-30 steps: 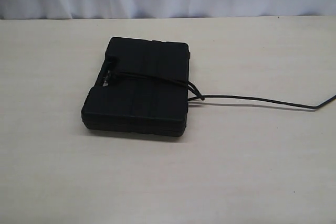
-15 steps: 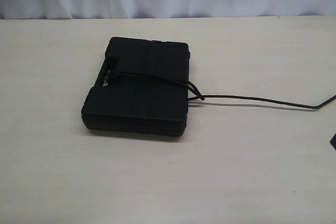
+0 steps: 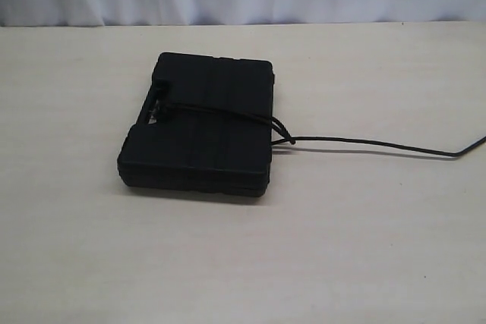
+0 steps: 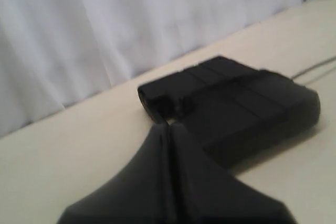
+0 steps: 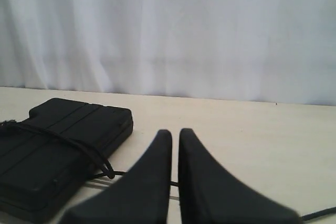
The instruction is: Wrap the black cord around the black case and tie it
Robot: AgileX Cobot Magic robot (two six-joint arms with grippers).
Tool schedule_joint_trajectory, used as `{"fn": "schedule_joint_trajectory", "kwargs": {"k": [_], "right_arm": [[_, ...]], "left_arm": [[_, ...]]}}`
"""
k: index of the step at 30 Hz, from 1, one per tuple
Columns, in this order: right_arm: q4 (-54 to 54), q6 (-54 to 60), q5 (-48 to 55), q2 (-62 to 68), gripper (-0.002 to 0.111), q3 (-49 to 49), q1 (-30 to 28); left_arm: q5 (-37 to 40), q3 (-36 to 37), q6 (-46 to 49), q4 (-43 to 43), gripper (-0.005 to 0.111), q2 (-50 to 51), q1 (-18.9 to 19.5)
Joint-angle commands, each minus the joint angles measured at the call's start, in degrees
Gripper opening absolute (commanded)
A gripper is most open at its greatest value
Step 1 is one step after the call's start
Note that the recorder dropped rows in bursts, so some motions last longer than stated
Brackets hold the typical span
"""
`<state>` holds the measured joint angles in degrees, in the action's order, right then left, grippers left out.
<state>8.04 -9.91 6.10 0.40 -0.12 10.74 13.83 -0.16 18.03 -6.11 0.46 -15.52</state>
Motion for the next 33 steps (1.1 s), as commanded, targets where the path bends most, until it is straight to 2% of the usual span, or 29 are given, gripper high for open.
{"fn": "schedule_joint_trajectory", "kwargs": {"k": [1, 3, 6, 13, 16, 33], "right_arm": [[-8.4, 0.3, 0.7, -0.4, 0.004, 0.1, -0.2], [-10.8, 0.3, 0.5, -0.4, 0.004, 0.1, -0.2], [-8.9, 0.3, 0.5, -0.4, 0.004, 0.1, -1.2], [-8.4, 0.3, 0.5, -0.4, 0.004, 0.1, -11.1], [-5.5, 0.3, 0.5, -0.4, 0.004, 0.1, -11.3], [-5.7, 0.3, 0.2, -0.4, 0.004, 0.1, -11.3]], "left_arm": [[3.5, 0.2, -0.1, 0.4, 0.000, -0.5, -0.1], [3.5, 0.2, -0.1, 0.4, 0.000, -0.5, 0.9], [3.5, 0.2, -0.1, 0.4, 0.000, -0.5, 3.5], [3.5, 0.2, -0.1, 1.2, 0.000, -0.5, 10.9], [3.5, 0.2, -0.1, 2.8, 0.000, -0.5, 11.5], [3.4, 0.2, -0.1, 3.0, 0.000, -0.5, 11.5]]}}
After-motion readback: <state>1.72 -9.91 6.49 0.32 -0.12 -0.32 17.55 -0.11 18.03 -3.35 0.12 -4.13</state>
